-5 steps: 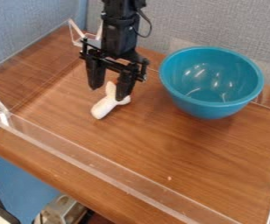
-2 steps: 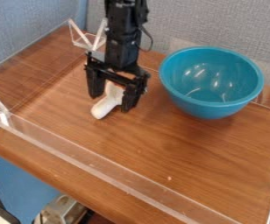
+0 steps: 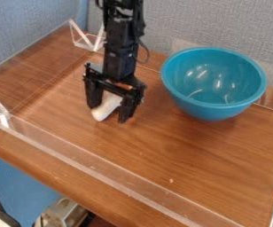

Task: Put the mushroom in the blue bowl

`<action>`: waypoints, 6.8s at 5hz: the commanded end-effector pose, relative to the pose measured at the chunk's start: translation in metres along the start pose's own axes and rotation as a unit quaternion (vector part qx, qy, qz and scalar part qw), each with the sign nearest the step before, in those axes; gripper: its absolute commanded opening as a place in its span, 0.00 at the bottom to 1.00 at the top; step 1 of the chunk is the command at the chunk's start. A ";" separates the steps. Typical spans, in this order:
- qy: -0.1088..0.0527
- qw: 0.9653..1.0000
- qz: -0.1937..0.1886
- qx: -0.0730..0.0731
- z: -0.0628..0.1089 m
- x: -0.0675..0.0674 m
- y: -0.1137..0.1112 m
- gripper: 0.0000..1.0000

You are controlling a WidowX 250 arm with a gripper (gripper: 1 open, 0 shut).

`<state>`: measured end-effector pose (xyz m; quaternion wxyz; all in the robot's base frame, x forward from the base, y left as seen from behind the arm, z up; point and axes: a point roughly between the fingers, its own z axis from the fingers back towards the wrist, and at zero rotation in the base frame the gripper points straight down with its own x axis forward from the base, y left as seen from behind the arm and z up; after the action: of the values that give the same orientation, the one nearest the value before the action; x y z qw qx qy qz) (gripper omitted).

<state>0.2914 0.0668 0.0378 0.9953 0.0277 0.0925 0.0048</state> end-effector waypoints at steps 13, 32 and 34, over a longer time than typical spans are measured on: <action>-0.092 0.988 -0.121 -0.021 0.117 0.104 -0.134 0.00; -0.073 0.993 -0.055 -0.070 0.106 0.100 -0.111 0.00; -0.069 0.994 -0.049 -0.074 0.103 0.101 -0.110 0.00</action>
<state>0.4022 -0.0538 0.0841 0.9956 -0.0473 0.0679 -0.0445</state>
